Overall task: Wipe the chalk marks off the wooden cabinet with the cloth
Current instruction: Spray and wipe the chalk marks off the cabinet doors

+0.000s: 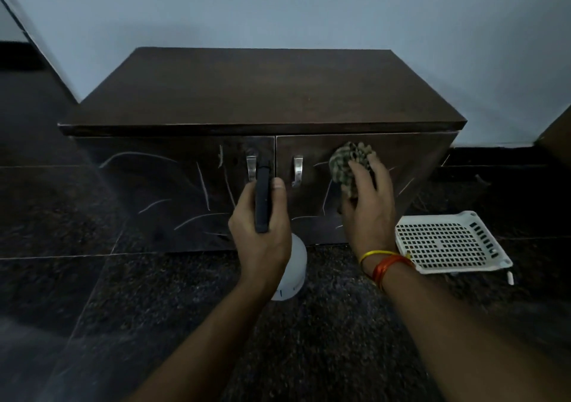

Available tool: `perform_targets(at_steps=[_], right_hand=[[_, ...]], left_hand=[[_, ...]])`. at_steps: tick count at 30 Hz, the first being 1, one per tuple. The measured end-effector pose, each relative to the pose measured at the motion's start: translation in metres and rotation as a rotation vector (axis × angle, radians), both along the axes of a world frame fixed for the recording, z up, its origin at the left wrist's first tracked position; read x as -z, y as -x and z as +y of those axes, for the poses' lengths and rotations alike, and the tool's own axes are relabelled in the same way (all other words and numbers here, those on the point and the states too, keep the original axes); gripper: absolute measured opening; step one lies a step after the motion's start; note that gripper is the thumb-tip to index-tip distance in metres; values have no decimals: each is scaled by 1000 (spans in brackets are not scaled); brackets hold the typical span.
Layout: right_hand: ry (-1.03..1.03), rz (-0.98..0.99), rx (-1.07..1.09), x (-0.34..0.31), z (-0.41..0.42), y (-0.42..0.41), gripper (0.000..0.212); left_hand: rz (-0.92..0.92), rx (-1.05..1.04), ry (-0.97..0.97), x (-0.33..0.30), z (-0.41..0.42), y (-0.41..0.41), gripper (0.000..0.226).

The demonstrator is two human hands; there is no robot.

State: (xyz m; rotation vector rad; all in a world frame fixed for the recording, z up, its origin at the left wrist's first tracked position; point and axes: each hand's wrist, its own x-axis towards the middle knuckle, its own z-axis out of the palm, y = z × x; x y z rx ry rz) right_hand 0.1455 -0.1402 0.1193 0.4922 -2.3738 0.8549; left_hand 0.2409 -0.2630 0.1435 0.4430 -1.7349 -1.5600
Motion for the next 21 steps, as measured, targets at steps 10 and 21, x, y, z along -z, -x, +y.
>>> perform_targets(at_steps=[10, 21], right_hand=[[177, -69, 184, 3, 15, 2, 41], [123, -132, 245, 3, 48, 8, 40]], left_hand=[[-68, 147, 23, 20, 8, -17, 35], [-162, 210, 26, 54, 22, -23, 36]])
